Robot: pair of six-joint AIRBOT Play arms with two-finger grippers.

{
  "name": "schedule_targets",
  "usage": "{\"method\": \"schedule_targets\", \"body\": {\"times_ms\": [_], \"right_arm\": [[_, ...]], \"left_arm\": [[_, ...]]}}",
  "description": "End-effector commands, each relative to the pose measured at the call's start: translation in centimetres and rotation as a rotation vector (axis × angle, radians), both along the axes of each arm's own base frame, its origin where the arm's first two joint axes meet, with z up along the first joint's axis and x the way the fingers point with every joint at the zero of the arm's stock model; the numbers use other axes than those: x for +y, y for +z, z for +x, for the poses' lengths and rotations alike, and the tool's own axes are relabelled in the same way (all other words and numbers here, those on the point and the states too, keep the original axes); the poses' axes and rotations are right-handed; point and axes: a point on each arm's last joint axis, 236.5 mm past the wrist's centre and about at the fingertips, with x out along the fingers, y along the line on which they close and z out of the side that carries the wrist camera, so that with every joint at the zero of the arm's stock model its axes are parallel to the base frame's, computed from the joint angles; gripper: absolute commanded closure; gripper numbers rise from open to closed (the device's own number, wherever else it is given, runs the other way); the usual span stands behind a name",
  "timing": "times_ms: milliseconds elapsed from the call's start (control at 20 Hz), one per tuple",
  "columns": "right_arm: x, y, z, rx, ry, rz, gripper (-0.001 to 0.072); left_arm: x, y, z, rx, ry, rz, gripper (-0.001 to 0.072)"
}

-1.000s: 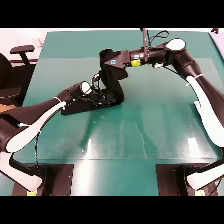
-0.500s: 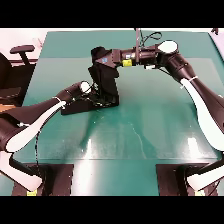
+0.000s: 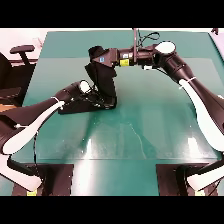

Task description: Fold the shirts.

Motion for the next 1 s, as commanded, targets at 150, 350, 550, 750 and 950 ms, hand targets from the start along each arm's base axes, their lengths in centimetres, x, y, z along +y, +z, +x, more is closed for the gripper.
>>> {"method": "schedule_targets", "body": {"times_ms": [150, 350, 550, 750, 950], "right_arm": [[-3.1, 0.3, 2.3, -0.013, -0.054, -0.001, 0.0689], [-4.0, 0.4, 2.7, -0.019, -0.063, -0.003, 0.0689], [-4.6, 0.6, 3.1, -0.029, -0.076, -0.004, 0.0689], [-4.5, 0.6, 2.9, -0.028, -0.071, -0.003, 0.0689], [-4.0, 2.5, 2.7, -0.079, -0.065, 0.006, 0.0690]], "left_arm": [[4.6, 1.9, 0.8, -0.008, -0.027, 0.037, 0.0169], [8.8, 5.8, 2.2, -0.083, -0.020, 0.029, 0.0171], [13.0, 8.8, 3.1, -0.166, -0.030, 0.044, 0.0684], [18.9, 10.5, 5.2, -0.246, 0.075, 0.122, 0.0685], [24.8, 10.4, 5.5, -0.206, 0.188, 0.153, 0.0685]]}}
